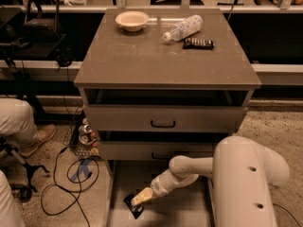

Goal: Place rxbar blueberry into bottom drawer

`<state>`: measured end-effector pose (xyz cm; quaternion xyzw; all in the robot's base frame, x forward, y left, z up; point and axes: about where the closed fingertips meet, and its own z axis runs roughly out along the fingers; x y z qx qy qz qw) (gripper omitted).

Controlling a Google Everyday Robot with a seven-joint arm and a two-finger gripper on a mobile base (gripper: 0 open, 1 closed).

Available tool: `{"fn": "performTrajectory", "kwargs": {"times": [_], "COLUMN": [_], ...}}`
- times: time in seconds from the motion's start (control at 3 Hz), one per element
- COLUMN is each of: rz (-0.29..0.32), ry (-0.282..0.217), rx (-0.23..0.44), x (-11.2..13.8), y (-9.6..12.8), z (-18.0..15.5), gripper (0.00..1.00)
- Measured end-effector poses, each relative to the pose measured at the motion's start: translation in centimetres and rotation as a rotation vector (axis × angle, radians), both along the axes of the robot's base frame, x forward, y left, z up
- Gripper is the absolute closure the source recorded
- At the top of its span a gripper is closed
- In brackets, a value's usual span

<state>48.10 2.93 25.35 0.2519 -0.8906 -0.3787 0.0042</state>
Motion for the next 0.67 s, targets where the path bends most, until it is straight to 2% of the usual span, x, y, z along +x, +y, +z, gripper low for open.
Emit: {"fn": "performTrajectory", "kwargs": {"times": [0.33,0.67], "rz": [-0.095,-0.233], "ry": [-0.001,-0.015], "rx": [-0.040,-0.067], "x": [-0.1,-1.4], "y": [-3.3,-8.8], "z": [-0.1,0.4], "gripper": [0.00,0.00]}}
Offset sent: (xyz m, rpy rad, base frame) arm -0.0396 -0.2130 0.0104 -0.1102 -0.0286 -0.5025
